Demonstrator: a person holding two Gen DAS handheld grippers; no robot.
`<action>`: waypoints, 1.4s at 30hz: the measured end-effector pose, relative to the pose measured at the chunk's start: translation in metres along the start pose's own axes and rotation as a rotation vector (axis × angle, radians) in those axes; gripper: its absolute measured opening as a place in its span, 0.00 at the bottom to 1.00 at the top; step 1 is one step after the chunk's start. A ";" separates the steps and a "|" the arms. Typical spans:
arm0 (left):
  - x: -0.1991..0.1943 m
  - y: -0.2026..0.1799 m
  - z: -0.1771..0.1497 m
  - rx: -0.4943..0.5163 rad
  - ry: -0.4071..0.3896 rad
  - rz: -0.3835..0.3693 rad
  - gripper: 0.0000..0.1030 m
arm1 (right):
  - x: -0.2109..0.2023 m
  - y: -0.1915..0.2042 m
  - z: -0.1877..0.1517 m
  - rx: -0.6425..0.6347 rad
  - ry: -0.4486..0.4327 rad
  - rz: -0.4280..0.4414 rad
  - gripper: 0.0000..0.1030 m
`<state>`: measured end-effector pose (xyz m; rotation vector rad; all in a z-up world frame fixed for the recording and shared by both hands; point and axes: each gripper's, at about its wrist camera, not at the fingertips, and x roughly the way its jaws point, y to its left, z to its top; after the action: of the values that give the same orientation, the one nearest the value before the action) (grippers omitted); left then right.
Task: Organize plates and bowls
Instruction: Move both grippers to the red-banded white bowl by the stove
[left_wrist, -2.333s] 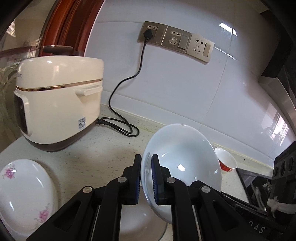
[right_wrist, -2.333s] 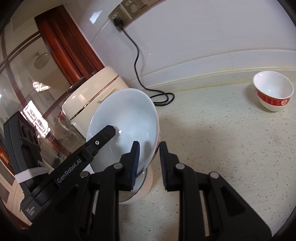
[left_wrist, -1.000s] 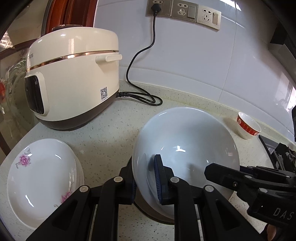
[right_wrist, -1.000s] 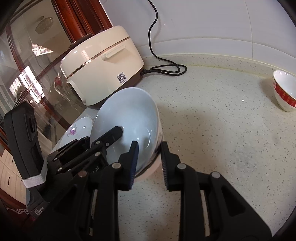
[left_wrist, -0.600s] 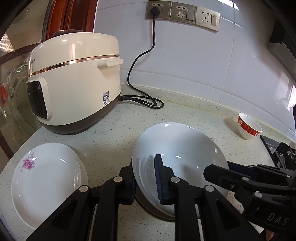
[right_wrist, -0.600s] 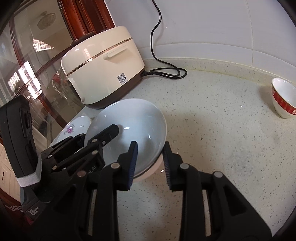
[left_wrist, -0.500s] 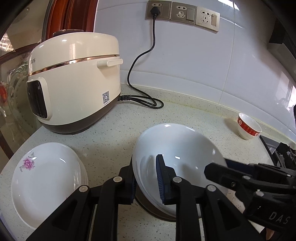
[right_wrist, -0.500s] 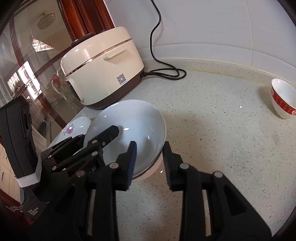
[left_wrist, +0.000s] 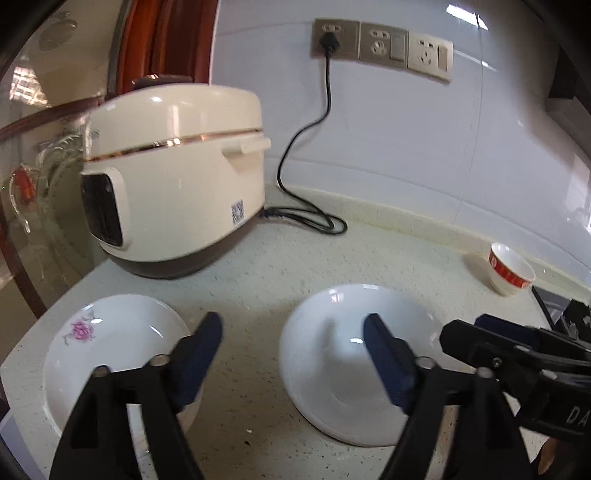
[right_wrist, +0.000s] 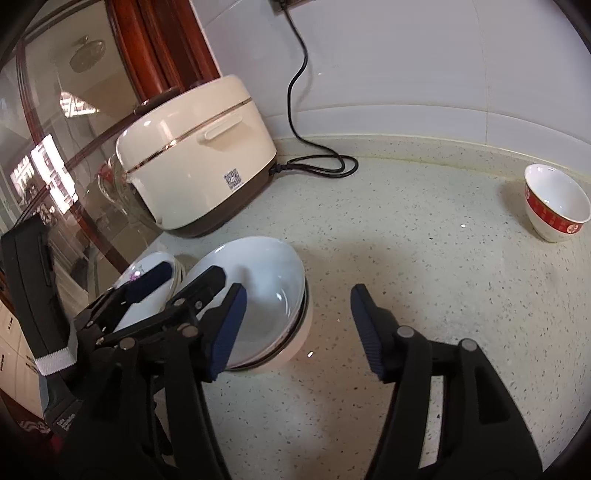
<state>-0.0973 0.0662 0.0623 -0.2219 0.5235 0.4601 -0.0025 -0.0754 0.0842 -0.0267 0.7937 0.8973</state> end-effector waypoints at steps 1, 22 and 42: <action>-0.002 0.001 0.001 -0.005 -0.008 0.000 0.81 | -0.002 -0.002 0.000 0.009 -0.007 -0.002 0.65; 0.001 -0.151 0.048 0.146 -0.050 -0.147 0.91 | -0.074 -0.140 0.017 0.445 -0.219 -0.178 0.80; 0.084 -0.186 0.018 0.091 0.094 -0.130 0.94 | -0.105 -0.218 -0.005 0.690 -0.361 -0.369 0.84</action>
<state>0.0630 -0.0601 0.0497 -0.1891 0.6170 0.2997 0.1100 -0.2900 0.0822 0.5635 0.6918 0.2344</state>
